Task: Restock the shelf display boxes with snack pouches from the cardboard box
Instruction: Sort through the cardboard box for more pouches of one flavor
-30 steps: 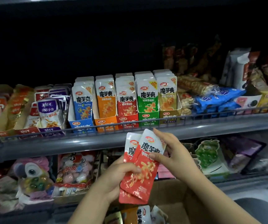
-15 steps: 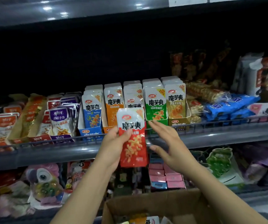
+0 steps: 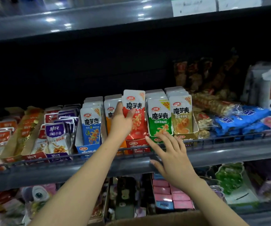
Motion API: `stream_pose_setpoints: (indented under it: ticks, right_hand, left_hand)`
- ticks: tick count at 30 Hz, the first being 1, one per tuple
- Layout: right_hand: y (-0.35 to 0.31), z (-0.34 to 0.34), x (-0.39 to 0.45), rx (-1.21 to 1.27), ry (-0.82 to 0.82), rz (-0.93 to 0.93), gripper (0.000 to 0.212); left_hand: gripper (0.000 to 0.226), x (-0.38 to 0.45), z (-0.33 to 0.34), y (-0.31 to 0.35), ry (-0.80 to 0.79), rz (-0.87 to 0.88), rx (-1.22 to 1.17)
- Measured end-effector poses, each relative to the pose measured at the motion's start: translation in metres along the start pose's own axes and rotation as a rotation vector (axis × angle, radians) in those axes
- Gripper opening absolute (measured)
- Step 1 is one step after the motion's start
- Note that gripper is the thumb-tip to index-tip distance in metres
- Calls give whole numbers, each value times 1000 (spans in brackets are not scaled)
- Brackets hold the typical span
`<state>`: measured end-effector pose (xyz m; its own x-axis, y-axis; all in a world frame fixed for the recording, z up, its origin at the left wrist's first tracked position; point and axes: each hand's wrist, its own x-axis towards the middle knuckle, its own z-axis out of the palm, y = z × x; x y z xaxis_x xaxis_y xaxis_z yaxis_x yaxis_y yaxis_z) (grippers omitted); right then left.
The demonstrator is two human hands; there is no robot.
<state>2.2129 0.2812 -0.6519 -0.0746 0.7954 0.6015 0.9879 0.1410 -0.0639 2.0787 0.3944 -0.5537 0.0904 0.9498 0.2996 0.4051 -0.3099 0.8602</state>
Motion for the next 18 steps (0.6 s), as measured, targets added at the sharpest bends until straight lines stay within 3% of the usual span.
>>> stream_pose_setpoints:
  ticks: [4,10,14,18]
  right_hand:
    - [2,1,-1,-25,0,-8,80]
    - [0,2,-3,-15,5,-6,83]
    - [0,3,-3,-30,5,-3,87]
    - [0,4,-3,-22,24,-3,86]
  left_hand:
    - [51,0,0,-12,-51,40,228]
    - [49,6,-18,2,-279,-7,233]
    - [35,8,-17,2,-189,-41,89]
    - [32,8,-15,-4,-106,-38,120]
